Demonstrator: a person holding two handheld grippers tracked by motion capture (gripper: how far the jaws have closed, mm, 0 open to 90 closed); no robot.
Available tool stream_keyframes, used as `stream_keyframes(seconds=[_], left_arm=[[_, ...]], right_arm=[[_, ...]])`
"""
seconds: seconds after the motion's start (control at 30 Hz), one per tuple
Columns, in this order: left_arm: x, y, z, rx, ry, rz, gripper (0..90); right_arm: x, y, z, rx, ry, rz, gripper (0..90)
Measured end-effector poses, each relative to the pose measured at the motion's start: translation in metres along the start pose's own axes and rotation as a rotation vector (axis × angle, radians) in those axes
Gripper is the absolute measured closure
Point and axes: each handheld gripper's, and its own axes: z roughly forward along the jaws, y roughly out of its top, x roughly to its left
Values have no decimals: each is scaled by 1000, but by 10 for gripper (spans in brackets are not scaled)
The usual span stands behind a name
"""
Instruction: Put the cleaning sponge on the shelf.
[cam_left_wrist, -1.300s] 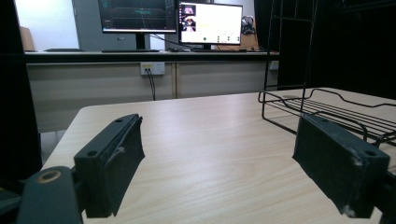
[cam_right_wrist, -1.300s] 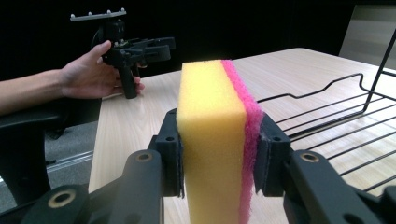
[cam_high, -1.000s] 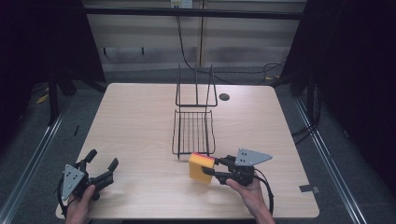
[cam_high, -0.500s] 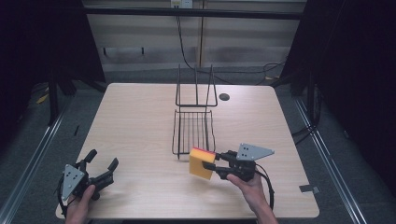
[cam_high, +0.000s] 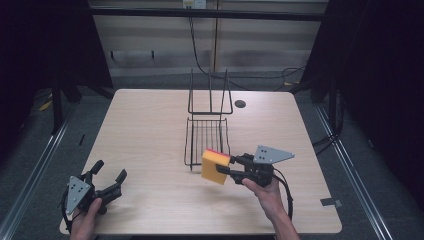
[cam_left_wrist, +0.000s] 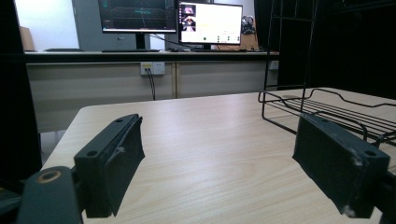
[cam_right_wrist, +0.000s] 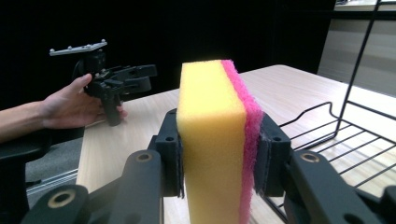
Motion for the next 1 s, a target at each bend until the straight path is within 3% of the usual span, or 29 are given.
stream_keyframes(seconds=[0.53,1.0], left_arm=[[0,0,0,0,0,0,156],[0,0,0,0,0,0,156]], right_arm=[[-14,20,5,11,-14,-26,606],[-32,30,13,5,21,-48,605]])
